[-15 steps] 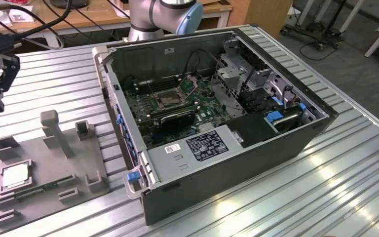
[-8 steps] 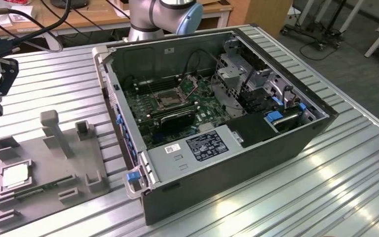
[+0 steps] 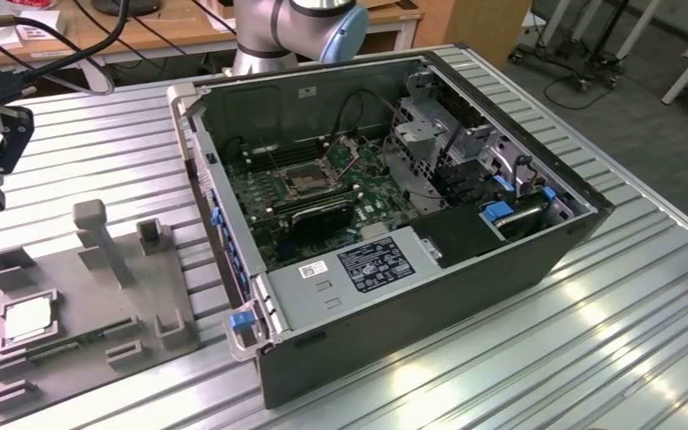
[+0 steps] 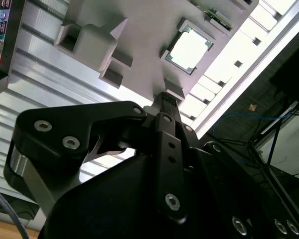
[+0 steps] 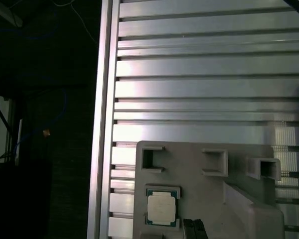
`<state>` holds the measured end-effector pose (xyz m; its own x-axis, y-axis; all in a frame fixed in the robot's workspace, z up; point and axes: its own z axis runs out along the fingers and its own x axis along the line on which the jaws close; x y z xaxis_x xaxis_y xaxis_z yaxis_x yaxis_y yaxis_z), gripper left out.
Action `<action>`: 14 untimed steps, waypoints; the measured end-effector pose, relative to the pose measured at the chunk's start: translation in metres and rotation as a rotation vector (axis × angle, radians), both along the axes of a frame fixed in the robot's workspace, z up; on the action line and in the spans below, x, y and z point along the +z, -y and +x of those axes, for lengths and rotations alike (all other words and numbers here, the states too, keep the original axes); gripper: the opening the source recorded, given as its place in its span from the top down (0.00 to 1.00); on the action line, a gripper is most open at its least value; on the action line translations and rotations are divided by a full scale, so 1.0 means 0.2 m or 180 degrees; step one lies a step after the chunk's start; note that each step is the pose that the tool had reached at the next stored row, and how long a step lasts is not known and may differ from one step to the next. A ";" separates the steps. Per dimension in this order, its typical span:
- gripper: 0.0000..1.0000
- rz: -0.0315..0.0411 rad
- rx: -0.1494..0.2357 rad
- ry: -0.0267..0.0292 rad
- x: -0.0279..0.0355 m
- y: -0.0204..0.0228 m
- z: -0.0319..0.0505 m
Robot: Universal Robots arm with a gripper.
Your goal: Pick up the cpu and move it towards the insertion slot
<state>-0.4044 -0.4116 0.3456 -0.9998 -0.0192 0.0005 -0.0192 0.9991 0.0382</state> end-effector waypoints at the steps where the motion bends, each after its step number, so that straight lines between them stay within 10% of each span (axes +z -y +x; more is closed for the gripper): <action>1: 0.89 0.0000 0.0000 0.0000 -0.001 0.001 -0.002; 14: 0.89 0.0000 0.0000 0.0000 -0.028 0.025 -0.037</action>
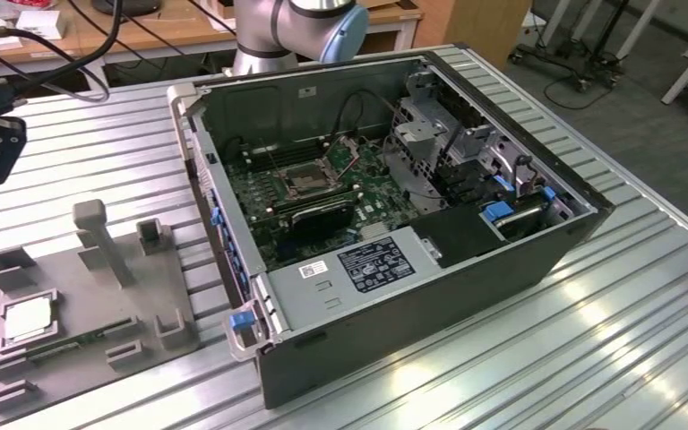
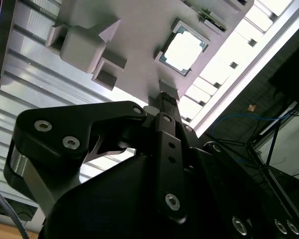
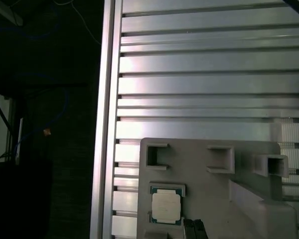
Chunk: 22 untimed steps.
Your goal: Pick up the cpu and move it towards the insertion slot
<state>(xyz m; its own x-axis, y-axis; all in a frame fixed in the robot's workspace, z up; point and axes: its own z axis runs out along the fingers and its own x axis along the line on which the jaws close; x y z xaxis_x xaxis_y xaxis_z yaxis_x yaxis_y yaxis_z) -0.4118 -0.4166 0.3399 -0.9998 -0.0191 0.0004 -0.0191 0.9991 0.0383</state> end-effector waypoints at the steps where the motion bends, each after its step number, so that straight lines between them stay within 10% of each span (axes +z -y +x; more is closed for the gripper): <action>1: 0.89 0.0000 0.0000 0.0000 -0.002 0.001 -0.002; 22: 0.89 0.0000 0.0000 0.0000 -0.027 0.030 -0.024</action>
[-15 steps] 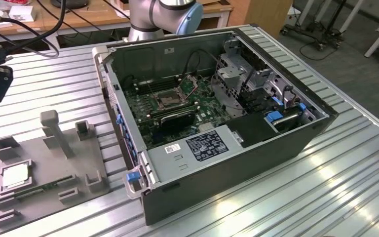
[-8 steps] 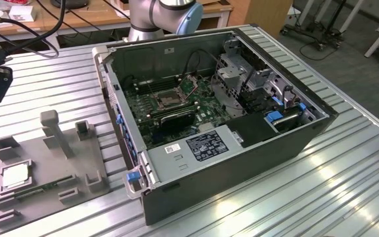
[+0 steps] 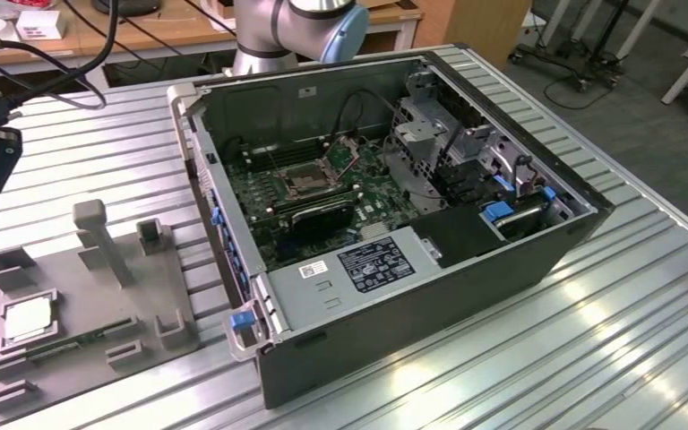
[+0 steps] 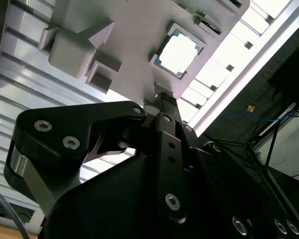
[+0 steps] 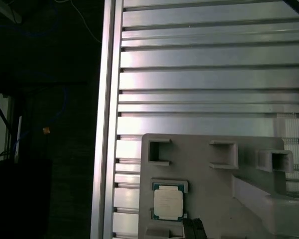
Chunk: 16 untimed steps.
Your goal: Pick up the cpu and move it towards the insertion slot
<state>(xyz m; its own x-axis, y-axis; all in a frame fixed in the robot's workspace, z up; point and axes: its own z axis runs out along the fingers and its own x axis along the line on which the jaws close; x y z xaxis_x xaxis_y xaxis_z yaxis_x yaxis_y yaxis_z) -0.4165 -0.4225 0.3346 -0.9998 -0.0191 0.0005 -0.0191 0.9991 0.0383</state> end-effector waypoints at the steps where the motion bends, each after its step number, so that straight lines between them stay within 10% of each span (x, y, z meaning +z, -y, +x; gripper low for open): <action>1: 0.89 0.0000 0.0000 0.0000 -0.002 0.001 -0.001; 16: 0.89 -0.0001 0.0000 -0.0001 -0.027 0.002 -0.001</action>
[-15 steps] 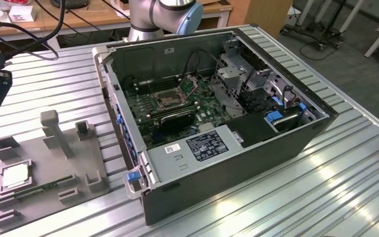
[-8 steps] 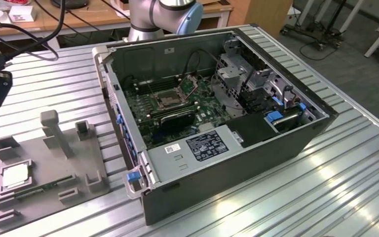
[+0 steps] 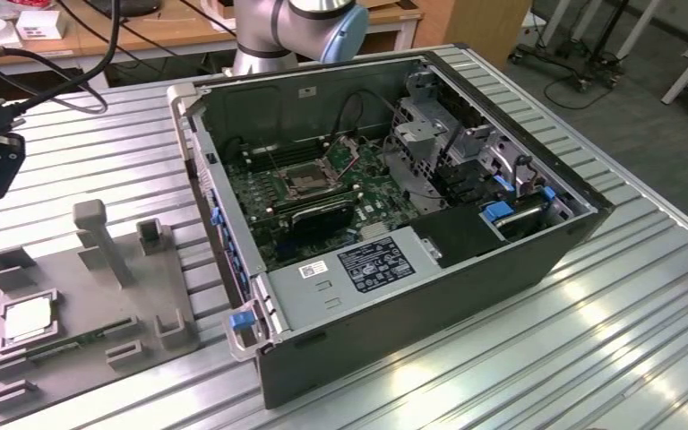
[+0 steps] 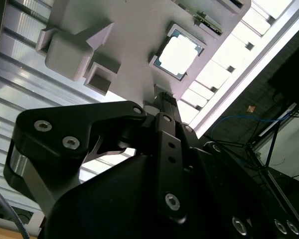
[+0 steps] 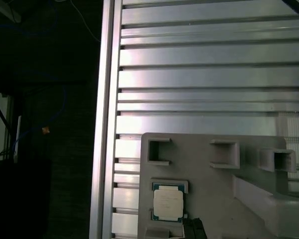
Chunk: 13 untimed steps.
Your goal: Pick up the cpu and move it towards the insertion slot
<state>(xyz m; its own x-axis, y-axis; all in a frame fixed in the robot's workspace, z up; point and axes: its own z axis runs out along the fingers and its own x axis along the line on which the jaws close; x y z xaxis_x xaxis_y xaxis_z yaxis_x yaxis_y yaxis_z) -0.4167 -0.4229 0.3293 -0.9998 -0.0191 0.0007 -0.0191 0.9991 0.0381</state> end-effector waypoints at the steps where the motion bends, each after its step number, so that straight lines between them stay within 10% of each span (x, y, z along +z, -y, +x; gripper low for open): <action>1: 0.89 0.0000 0.0000 0.0000 0.000 0.000 0.000; 13: 0.89 0.0000 0.0000 0.0000 -0.014 0.006 -0.011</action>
